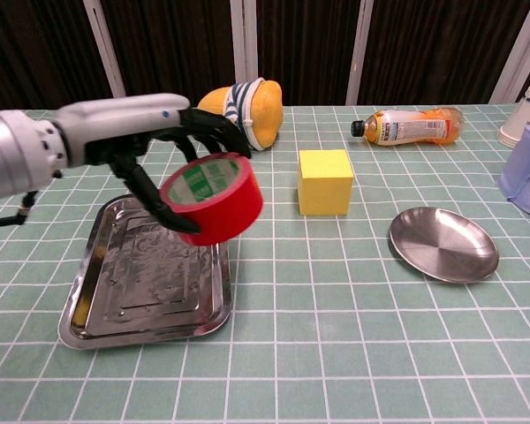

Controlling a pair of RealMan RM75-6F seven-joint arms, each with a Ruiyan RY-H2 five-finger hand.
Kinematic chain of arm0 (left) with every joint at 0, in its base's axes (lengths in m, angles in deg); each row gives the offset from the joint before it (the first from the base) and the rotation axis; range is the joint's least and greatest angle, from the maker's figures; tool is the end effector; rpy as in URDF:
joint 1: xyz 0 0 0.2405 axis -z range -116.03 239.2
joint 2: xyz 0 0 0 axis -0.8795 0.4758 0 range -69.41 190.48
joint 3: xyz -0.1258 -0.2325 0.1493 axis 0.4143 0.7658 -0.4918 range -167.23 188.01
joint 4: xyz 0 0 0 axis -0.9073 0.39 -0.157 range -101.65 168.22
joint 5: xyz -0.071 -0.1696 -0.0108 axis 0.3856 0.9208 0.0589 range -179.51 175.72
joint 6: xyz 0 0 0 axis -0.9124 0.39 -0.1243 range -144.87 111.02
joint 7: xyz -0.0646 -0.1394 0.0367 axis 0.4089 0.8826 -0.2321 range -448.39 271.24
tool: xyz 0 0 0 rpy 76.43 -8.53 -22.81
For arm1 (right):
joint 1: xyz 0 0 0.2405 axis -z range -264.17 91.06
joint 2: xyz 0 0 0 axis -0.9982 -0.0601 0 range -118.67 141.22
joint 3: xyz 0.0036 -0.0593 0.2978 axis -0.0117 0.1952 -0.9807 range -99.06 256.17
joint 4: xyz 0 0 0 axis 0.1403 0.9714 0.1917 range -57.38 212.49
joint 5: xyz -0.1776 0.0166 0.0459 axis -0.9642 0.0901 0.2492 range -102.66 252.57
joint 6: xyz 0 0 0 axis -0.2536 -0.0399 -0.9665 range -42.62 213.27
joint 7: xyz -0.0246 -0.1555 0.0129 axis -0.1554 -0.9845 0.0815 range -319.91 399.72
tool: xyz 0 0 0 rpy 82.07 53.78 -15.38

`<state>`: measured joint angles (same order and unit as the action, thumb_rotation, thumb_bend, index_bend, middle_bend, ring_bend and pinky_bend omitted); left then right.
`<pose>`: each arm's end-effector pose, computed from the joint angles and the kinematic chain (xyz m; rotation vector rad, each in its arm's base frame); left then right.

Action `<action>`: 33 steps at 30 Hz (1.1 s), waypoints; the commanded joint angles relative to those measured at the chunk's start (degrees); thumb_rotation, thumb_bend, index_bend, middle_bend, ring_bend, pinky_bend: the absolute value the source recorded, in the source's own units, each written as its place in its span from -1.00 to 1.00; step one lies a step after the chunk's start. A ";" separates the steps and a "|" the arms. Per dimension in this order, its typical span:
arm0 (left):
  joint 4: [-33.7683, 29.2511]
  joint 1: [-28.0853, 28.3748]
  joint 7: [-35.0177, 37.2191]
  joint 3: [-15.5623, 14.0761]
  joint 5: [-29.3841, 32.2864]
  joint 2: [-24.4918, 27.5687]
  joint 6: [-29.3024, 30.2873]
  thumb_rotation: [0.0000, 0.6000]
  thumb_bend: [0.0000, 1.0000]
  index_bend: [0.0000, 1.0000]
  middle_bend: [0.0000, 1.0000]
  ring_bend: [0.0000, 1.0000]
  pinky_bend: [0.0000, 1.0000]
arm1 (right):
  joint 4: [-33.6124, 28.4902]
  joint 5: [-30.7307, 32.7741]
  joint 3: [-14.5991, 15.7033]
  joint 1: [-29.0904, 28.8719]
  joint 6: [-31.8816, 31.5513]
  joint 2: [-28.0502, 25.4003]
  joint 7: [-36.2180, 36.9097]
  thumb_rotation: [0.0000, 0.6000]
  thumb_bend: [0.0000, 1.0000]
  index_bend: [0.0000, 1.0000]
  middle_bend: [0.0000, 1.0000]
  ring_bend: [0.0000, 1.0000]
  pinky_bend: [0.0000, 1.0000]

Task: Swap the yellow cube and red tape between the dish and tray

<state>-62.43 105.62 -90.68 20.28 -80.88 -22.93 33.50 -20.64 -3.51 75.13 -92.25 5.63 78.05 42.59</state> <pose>-0.1185 0.3466 0.0152 -2.1100 -1.0822 -1.2135 -0.3423 -0.1997 0.1718 1.2718 -1.1701 0.9473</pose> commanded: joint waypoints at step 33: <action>-4.93 14.86 -35.95 6.81 32.73 -11.29 1.46 1.00 -0.84 -0.59 -1.00 -1.00 -0.78 | 1.79 0.82 -1.46 0.04 1.39 -0.68 4.05 1.00 -0.94 -1.00 -1.00 -1.00 -1.00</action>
<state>-64.84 119.47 -123.72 26.33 -51.77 -37.04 33.71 -18.94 -2.86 73.75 -92.18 6.92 77.30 46.67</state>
